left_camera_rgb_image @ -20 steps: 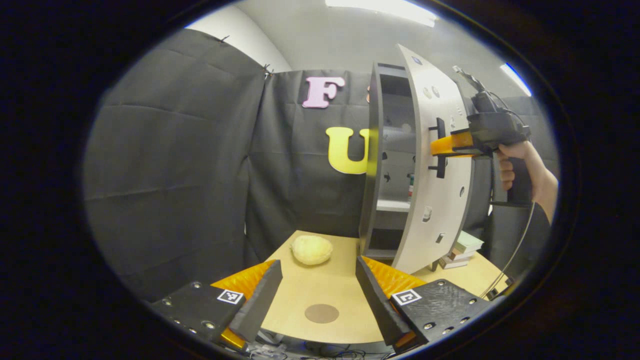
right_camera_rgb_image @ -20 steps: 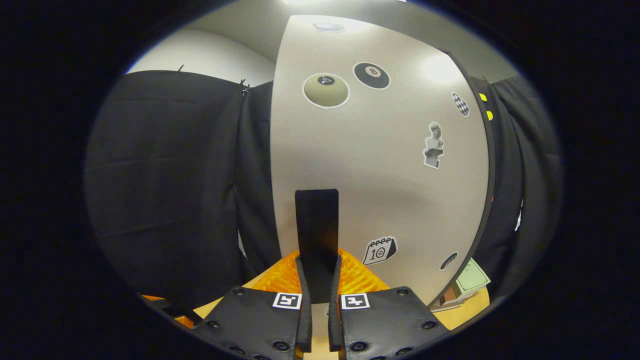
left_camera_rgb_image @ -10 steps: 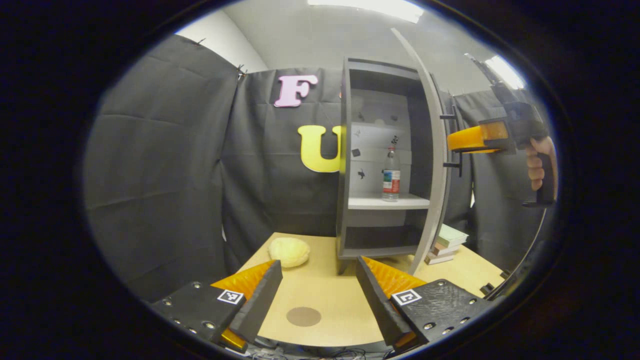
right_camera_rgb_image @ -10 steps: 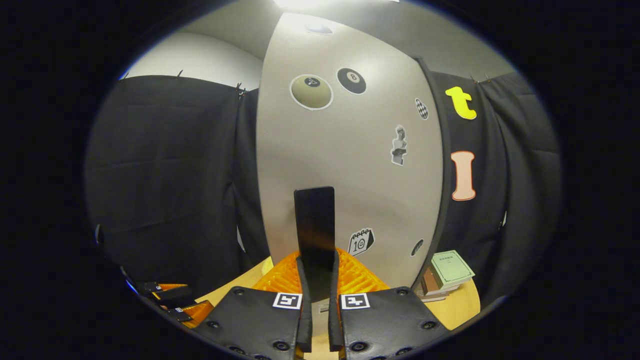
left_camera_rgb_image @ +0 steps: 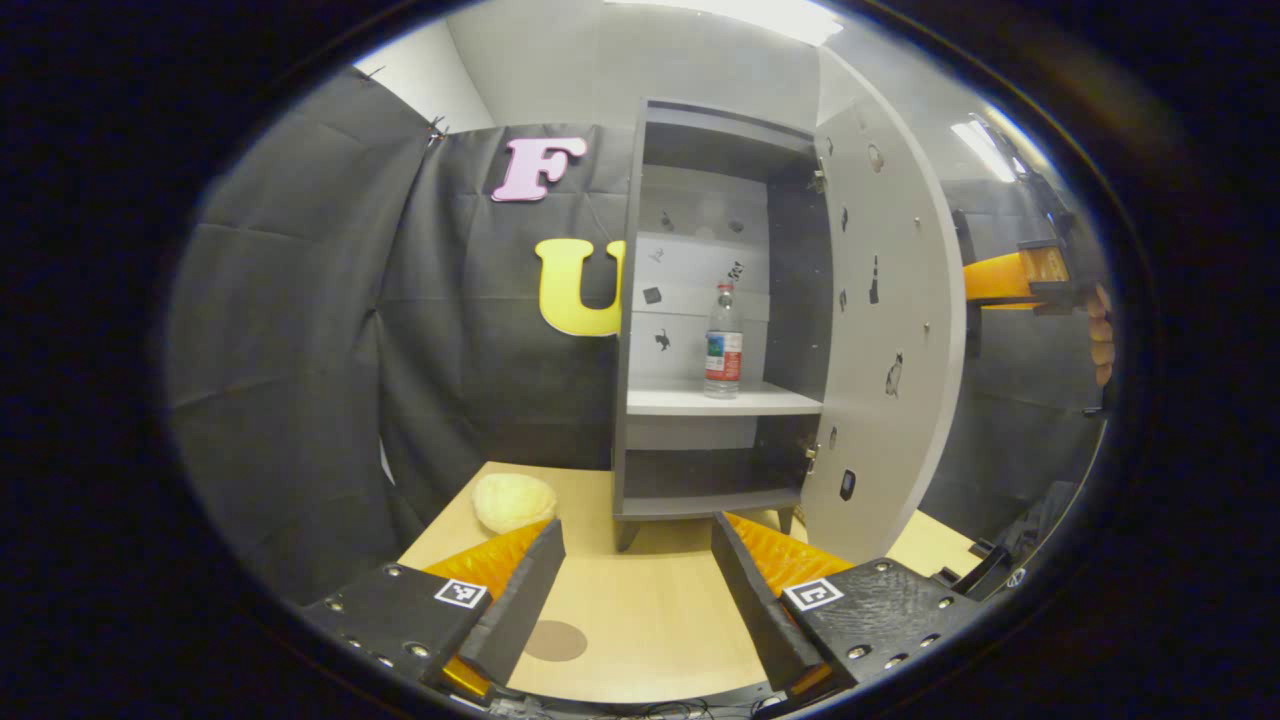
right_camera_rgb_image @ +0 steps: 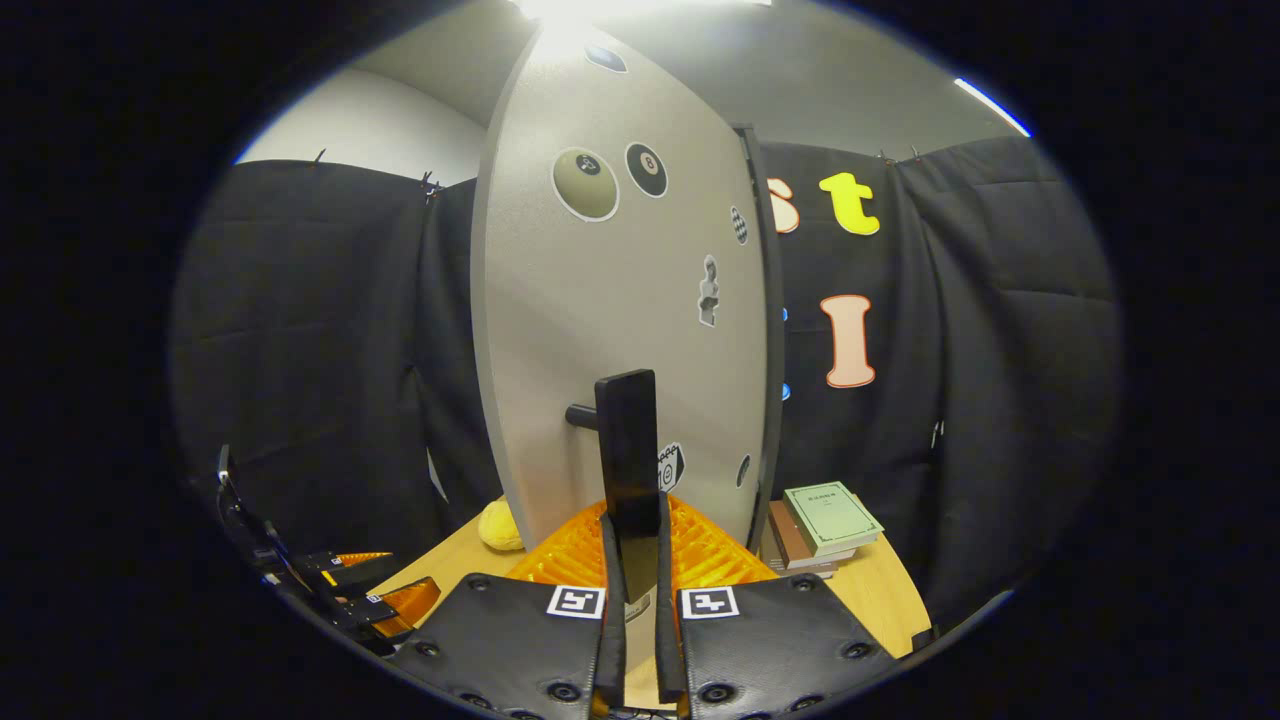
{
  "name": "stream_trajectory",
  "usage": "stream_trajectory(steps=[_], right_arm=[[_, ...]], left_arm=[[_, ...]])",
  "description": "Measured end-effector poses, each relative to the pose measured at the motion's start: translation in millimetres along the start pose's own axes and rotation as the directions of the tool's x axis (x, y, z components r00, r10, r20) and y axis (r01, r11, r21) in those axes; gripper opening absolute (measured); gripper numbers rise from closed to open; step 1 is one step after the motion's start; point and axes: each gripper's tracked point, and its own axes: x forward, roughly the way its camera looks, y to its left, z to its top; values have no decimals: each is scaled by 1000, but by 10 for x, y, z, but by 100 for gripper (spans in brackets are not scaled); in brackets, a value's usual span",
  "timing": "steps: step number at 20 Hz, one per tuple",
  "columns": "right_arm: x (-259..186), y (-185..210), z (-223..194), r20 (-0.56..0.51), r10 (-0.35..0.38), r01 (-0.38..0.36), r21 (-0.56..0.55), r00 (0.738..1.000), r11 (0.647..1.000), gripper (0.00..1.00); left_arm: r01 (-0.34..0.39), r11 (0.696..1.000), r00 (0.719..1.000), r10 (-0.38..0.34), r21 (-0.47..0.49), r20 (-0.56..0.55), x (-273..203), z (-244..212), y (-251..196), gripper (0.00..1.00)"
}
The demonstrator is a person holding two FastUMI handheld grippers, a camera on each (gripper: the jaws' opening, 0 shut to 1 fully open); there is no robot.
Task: Open the cabinet door with the right hand, grasp the bottle in the cabinet with the left hand and place it on the coaster, then close the cabinet door with the right hand.
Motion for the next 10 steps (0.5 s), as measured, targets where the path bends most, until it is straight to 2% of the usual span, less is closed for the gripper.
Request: stream_trajectory(steps=[6, 8, 10], right_arm=[[-106, -204, -20, 13, -98, 98, 34, 995, 995, 13], [-126, -310, -17, 17, -133, 133, 21, 991, 991, 15], [-144, -440, -12, 20, -175, 175, 4, 984, 985, 13]], left_arm=[[83, 997, 996, -83, 0, -23, 215, -58, -272, 89], [105, 994, 994, -105, -1, -29, 234, -59, -300, 89], [123, 992, 992, -123, 0, -40, 278, -88, -363, 89]])
